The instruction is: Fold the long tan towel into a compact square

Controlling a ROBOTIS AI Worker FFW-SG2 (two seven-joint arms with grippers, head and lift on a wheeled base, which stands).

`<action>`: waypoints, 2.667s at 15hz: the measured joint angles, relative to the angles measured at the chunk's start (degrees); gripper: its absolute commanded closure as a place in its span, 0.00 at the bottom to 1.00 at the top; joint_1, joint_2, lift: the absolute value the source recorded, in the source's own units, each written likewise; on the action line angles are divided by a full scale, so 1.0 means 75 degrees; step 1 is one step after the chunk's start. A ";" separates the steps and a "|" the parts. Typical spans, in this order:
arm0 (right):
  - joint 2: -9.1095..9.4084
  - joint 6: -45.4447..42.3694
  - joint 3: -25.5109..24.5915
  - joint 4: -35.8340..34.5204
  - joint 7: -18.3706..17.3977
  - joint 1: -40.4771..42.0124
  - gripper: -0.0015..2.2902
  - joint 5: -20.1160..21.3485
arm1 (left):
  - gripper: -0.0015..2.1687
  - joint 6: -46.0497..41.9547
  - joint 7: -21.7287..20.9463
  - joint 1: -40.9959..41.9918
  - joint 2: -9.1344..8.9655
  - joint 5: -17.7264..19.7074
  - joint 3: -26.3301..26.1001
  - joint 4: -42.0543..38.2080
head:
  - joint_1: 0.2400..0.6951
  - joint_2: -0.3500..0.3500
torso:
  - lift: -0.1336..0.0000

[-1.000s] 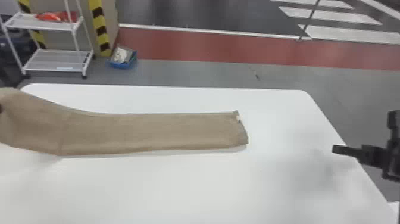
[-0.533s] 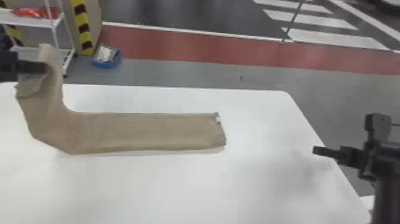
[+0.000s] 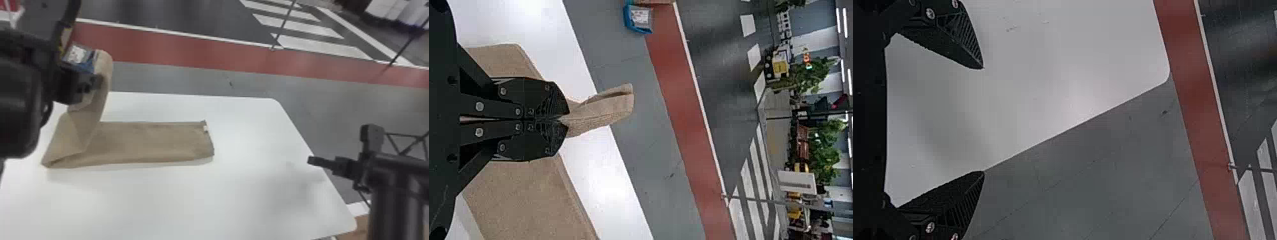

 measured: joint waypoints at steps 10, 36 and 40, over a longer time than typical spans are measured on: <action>0.0026 0.0417 -0.0381 -0.0923 0.0206 0.0546 0.06 -0.0395 | 0.96 0.0000 0.1418 -0.0045 -0.0010 0.0554 -0.0876 0.1353 | 1.00 0.00 | 0.07; 0.0142 0.1298 -0.0297 -0.1583 0.0286 0.0639 0.06 -0.0615 | 0.02 0.0000 0.3772 -0.0143 -0.0010 0.2074 -0.2454 0.1968 | 1.00 0.00 | 0.07; 0.0292 0.2125 -0.0069 -0.2129 0.0278 0.0539 0.06 -0.0944 | 0.02 0.0000 0.3598 0.0049 -0.0010 0.1949 -0.2366 0.1278 | 1.00 0.00 | 0.07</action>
